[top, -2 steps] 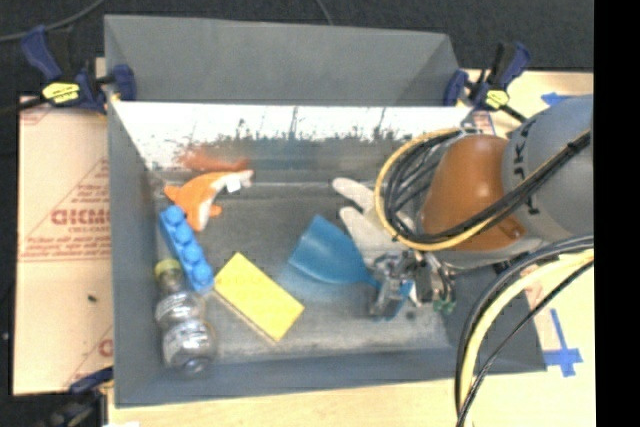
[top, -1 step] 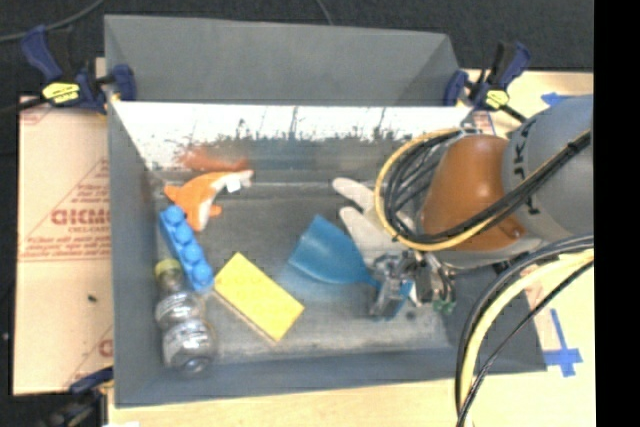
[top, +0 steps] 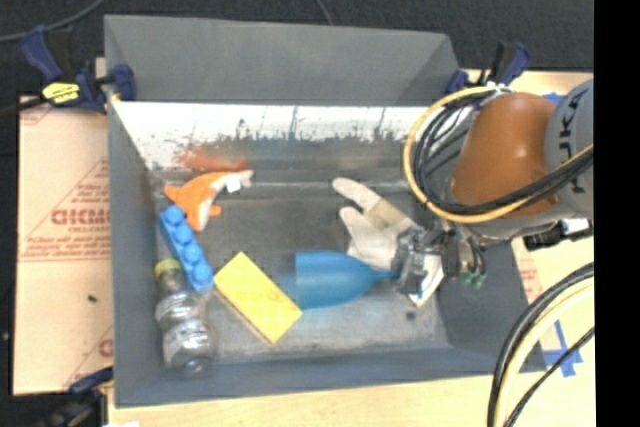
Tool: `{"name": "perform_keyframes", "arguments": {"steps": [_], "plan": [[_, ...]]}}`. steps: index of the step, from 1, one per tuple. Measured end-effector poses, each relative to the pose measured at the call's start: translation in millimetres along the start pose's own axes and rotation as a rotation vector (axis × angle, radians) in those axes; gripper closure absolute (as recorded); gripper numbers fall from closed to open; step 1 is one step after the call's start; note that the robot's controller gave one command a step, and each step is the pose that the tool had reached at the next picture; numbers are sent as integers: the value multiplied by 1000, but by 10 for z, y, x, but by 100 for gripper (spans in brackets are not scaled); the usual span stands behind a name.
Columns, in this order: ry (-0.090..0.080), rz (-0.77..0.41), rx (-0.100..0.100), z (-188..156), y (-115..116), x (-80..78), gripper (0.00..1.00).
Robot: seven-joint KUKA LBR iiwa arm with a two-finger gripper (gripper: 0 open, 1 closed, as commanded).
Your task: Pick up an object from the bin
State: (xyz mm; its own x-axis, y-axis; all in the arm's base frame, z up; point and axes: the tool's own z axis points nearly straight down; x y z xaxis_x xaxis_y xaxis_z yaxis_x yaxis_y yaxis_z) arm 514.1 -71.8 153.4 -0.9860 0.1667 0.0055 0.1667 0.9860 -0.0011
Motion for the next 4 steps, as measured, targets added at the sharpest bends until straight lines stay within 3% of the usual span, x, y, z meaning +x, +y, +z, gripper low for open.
{"name": "perform_keyframes", "arguments": {"steps": [1, 2, 3, 4], "plan": [[-8, -7, 1, -387, 28, -32, 100], [-3, -31, 0, -344, 200, -13, 100], [-5, 31, 0, -378, 433, 130, 100], [-8, -13, 0, -164, 728, -65, 100]]}}
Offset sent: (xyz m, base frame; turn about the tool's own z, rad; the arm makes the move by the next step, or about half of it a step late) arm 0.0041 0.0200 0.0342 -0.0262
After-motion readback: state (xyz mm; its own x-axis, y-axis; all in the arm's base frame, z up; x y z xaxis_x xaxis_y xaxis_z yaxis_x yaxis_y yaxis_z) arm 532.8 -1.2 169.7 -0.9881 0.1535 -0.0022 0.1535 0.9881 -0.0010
